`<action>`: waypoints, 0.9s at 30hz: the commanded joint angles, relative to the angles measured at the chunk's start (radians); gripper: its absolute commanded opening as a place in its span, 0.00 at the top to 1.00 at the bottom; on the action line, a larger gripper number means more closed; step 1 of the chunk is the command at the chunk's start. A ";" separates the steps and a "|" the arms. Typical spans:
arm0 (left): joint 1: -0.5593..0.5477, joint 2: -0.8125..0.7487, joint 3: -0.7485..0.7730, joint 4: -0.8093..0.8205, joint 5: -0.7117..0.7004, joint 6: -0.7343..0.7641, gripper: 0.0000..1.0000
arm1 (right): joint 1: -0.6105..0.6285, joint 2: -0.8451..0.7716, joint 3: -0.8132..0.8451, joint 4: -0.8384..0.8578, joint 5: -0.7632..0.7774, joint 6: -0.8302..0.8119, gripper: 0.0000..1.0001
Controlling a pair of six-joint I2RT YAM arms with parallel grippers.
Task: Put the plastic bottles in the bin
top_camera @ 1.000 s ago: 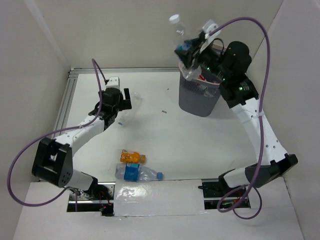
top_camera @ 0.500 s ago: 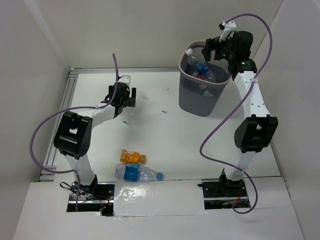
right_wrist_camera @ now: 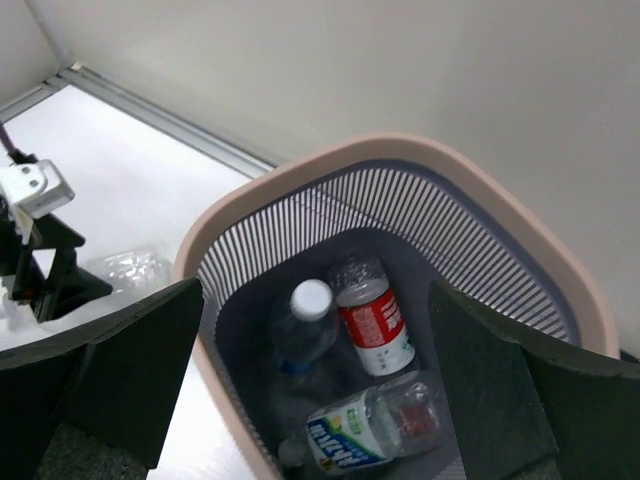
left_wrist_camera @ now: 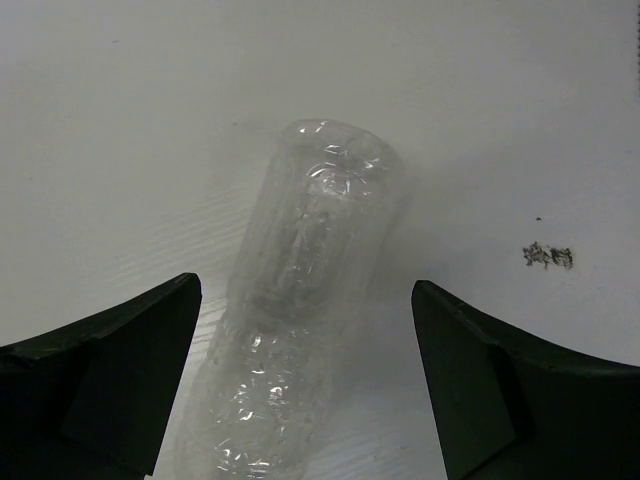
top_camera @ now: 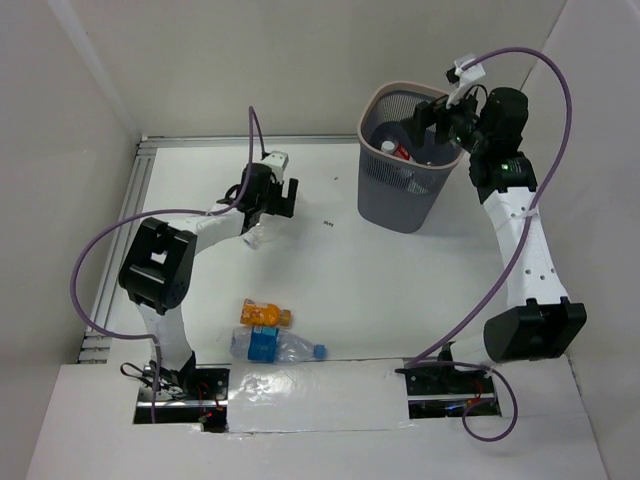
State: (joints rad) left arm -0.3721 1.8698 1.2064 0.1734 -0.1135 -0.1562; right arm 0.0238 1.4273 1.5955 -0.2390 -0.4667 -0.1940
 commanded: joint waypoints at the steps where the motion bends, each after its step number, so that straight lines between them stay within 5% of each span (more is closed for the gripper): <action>1: 0.007 0.003 0.002 0.037 0.124 0.033 0.01 | 0.005 -0.031 -0.051 0.012 -0.009 0.019 0.00; 10: 0.025 0.104 0.157 -0.195 0.057 0.083 0.01 | 0.005 -0.074 -0.081 -0.017 -0.087 0.038 0.00; 17: 0.025 0.132 0.183 -0.285 0.078 0.073 0.14 | -0.004 -0.188 -0.131 0.035 -0.251 -0.009 0.00; 21: 0.025 0.123 0.219 -0.342 0.092 0.084 0.41 | -0.004 -0.211 -0.120 0.011 -0.251 -0.027 0.00; 26: 0.001 0.016 0.294 -0.374 0.126 0.041 0.94 | -0.033 -0.266 -0.120 0.010 -0.277 -0.027 0.00; 27: -0.008 -0.015 0.314 -0.374 0.126 0.031 0.95 | -0.044 -0.278 -0.141 0.010 -0.277 -0.027 0.03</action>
State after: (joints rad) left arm -0.3538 1.9869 1.4376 -0.1913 -0.0204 -0.1024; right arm -0.0013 1.1980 1.4620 -0.2554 -0.7189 -0.2092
